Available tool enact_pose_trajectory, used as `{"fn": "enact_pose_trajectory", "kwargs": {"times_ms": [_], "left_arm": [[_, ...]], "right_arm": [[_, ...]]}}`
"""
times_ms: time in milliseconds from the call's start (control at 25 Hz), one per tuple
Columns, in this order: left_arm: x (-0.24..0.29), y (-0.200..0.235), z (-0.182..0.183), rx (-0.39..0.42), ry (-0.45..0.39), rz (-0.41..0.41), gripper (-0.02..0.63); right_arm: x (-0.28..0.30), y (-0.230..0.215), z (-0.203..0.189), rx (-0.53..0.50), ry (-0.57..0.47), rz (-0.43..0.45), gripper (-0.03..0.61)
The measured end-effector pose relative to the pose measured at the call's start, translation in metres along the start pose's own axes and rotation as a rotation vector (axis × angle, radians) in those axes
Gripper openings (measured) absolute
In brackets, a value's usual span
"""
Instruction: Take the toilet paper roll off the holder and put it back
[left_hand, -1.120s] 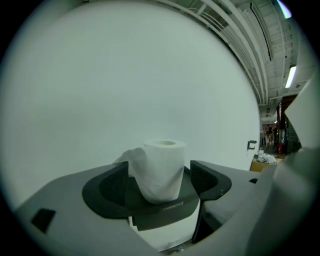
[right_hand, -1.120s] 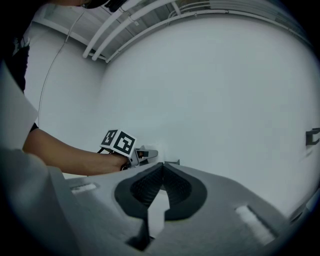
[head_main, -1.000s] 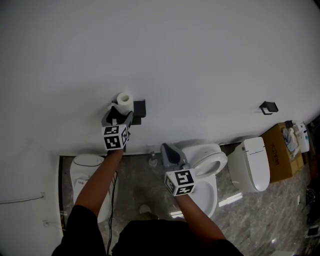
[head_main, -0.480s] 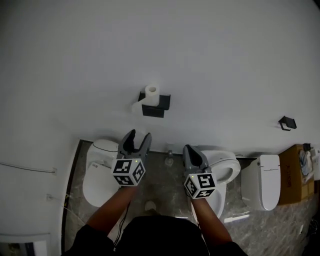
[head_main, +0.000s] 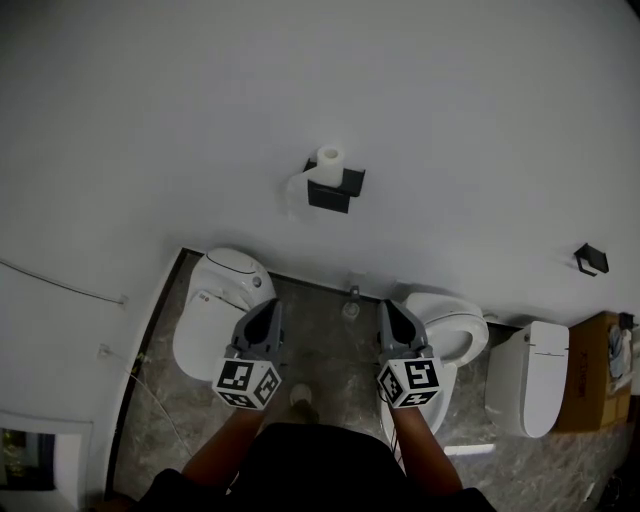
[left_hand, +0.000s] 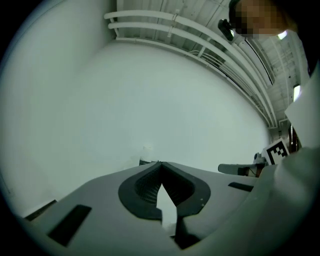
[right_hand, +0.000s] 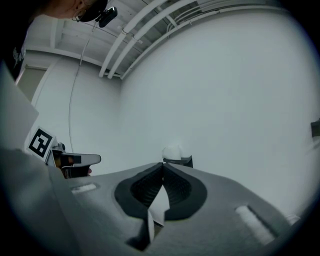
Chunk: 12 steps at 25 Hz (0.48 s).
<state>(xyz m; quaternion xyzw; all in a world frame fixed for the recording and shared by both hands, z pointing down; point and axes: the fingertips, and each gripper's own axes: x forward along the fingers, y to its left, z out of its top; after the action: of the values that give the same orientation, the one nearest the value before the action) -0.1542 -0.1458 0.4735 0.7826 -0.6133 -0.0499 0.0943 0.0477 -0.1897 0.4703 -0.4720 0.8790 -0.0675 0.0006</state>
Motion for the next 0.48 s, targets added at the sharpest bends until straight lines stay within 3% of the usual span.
{"fn": "enact_pose_trajectory", "kwargs": {"times_ms": [120, 480], "left_arm": [[-0.018, -0.011, -0.006, 0.046, -0.001, 0.019, 0.017], [-0.047, -0.040, -0.019, 0.044, -0.001, 0.019, 0.017]], "right_arm": [[-0.012, 0.008, -0.006, -0.018, 0.020, 0.019, -0.003], [-0.043, 0.022, -0.023, -0.038, 0.048, 0.048, -0.003]]}}
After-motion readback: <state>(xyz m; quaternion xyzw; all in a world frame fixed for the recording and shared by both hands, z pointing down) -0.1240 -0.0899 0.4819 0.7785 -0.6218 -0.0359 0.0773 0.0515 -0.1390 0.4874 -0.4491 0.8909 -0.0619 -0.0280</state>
